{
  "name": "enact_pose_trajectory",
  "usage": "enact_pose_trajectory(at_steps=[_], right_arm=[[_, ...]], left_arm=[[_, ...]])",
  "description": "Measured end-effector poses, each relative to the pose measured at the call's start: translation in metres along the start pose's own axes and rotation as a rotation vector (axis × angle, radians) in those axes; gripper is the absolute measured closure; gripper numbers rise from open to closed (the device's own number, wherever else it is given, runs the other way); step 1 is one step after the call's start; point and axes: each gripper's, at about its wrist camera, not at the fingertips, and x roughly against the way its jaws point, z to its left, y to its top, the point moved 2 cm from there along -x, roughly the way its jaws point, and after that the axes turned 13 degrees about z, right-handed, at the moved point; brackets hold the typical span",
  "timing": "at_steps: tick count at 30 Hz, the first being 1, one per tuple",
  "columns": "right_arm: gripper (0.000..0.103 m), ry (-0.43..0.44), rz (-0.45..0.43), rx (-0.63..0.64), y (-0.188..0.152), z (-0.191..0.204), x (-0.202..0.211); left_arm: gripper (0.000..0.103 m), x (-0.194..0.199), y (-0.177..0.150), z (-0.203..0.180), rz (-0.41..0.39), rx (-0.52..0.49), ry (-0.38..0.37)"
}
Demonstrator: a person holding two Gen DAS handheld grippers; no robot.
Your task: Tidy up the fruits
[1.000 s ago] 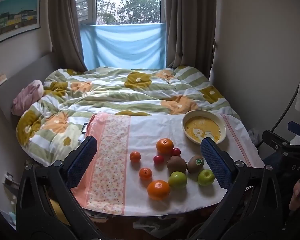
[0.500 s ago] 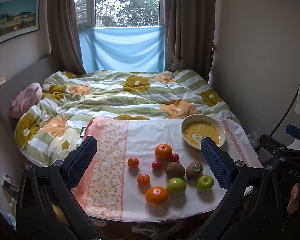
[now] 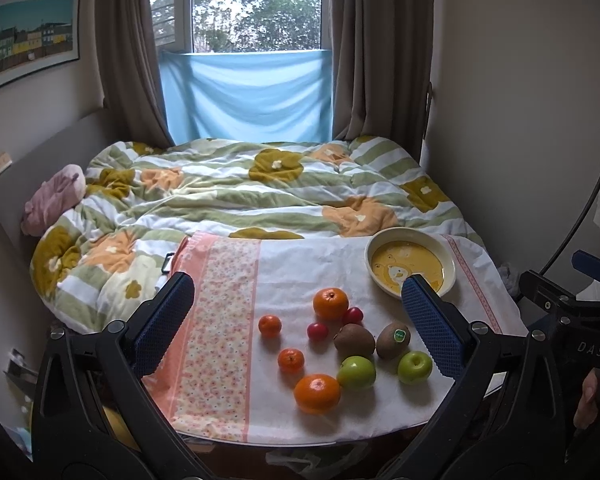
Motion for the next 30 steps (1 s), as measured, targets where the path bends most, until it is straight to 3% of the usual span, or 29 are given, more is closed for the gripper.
enact_pose_trajectory(at_steps=[30], right_arm=[[0.000,0.005,0.003,-0.003,0.0002,0.0010,0.0017]], left_arm=[[0.000,0.0011,-0.0051,0.0074,-0.004,0.004,-0.001]])
